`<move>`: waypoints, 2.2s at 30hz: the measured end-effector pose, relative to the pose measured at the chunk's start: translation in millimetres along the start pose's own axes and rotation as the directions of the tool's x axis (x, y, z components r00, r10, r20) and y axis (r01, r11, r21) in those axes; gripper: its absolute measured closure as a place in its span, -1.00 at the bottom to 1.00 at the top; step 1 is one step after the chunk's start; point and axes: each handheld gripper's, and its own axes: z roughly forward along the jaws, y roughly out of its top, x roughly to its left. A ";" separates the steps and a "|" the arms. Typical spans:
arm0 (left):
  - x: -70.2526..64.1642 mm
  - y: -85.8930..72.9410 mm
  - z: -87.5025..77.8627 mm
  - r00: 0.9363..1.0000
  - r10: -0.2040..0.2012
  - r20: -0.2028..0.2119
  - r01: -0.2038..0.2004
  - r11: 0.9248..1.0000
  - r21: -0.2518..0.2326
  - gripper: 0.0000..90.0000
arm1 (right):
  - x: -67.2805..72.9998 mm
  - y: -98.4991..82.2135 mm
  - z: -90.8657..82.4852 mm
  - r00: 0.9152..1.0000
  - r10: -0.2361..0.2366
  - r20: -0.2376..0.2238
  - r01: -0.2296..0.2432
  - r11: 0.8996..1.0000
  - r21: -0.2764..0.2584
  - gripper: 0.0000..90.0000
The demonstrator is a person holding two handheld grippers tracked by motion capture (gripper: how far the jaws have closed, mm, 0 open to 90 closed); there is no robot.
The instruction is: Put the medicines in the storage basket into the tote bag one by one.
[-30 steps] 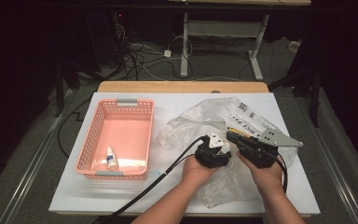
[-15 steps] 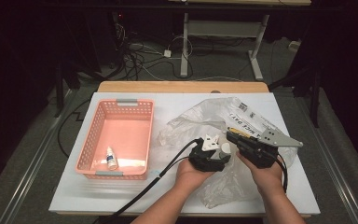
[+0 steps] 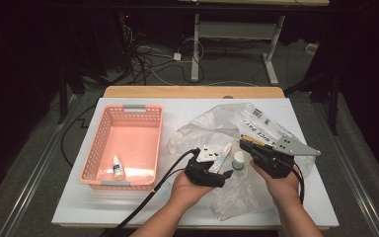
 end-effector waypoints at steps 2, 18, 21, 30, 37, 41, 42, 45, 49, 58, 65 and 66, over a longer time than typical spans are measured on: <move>-1.4 -1.6 -5.6 1.000 0.004 0.003 -0.004 1.000 -0.003 -0.57 | 0.0 0.0 -0.1 1.000 -0.001 0.001 0.001 1.000 0.000 1.00; -7.1 -8.7 -56.6 0.998 0.021 -0.052 -0.023 0.999 -0.042 -1.00 | 0.7 -0.1 -0.4 1.000 -0.002 0.005 0.002 1.000 0.001 1.00; -5.6 -10.5 -67.7 0.998 0.013 -0.064 -0.017 0.998 -0.053 -1.00 | 0.7 -0.3 -0.4 1.000 0.000 0.006 0.000 1.000 0.001 1.00; 14.3 -20.6 -109.1 0.989 -0.015 -0.145 0.005 0.998 -0.069 -1.00 | 0.5 -0.9 -0.4 1.000 0.004 0.007 -0.004 1.000 0.000 1.00; 34.3 -33.6 -136.2 0.977 -0.063 -0.204 0.049 0.996 -0.071 -1.00 | 0.4 -1.7 0.6 1.000 0.004 0.007 -0.004 1.000 0.006 1.00; 45.0 -41.0 -151.0 0.965 -0.084 -0.250 0.067 0.995 -0.076 -1.00 | 0.0 -2.1 0.0 1.000 0.005 0.007 -0.005 1.000 0.005 1.00; 47.6 -42.9 -154.6 0.962 -0.094 -0.257 0.076 0.994 -0.080 -1.00 | -0.1 -2.2 0.0 1.000 0.007 0.008 -0.007 1.000 0.004 1.00; 54.0 -47.9 -165.3 0.953 -0.101 -0.285 0.082 0.994 -0.079 -1.00 | -0.7 -2.3 -0.6 1.000 0.009 0.009 -0.009 1.000 0.005 1.00; 62.5 -55.2 -178.6 0.941 -0.124 -0.315 0.102 0.991 -0.087 -1.00 | -0.7 -1.6 -1.5 1.000 0.005 0.012 -0.005 1.000 0.003 1.00; 77.3 -70.8 -204.6 0.914 -0.182 -0.364 0.150 0.982 -0.115 -1.00 | -1.2 -2.1 -1.7 1.000 0.009 0.012 -0.009 1.000 0.005 1.00; 87.3 -84.6 -212.8 0.884 -0.215 -0.415 0.187 0.976 -0.109 -1.00 | -1.6 -2.2 -2.4 1.000 0.008 0.014 -0.008 1.000 0.003 1.00; 88.6 -86.2 -213.8 0.880 -0.223 -0.420 0.194 0.975 -0.112 -1.00 | -1.6 -2.1 -2.4 1.000 0.008 0.014 -0.008 1.000 0.003 1.00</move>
